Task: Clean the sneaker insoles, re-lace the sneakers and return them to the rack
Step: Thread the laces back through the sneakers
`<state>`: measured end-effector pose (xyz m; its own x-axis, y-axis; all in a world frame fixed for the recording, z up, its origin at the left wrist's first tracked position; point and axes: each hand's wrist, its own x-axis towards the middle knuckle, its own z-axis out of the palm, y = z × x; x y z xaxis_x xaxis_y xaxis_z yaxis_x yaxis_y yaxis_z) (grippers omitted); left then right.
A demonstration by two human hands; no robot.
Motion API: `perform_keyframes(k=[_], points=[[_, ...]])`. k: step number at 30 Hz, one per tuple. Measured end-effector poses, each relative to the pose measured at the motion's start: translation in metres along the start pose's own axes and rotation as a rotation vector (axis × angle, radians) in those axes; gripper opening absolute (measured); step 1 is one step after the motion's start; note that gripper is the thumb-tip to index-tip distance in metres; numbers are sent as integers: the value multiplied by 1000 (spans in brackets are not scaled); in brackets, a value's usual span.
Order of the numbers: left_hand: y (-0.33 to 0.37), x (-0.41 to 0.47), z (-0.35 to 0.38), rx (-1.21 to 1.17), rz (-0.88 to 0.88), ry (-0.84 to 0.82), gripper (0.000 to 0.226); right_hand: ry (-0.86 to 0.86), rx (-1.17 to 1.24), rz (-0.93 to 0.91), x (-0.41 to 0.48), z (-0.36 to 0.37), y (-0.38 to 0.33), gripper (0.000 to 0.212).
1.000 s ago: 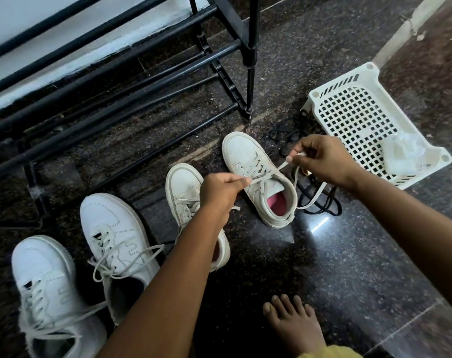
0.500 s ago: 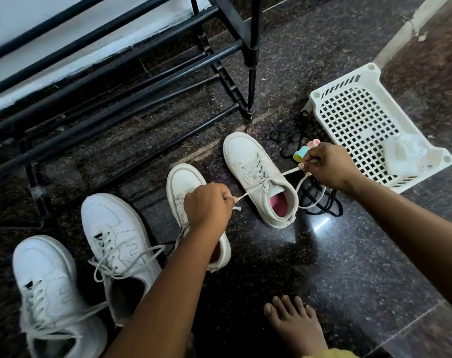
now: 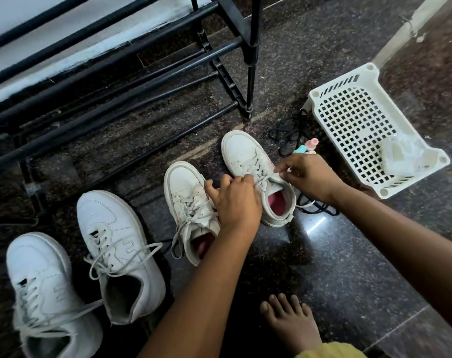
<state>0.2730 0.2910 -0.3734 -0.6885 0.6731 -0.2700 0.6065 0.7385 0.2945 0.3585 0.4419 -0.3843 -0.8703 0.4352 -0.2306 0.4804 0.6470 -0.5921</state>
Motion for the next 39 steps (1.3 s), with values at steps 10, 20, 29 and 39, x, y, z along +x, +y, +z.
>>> perform_keyframes(k=[10,20,29,39], points=[[-10,9,-6,246,168,20,22,14,-152,-17,4,1,1,14],[-15,5,-13,-370,-121,-231,18,-70,-90,135,-13,-17,6,30],[2,-5,-41,-1199,-83,-87,27,60,830,99,-14,-21,-38,29],[11,1,-47,-1423,-18,-71,10,115,880,12,-11,-10,-48,27]])
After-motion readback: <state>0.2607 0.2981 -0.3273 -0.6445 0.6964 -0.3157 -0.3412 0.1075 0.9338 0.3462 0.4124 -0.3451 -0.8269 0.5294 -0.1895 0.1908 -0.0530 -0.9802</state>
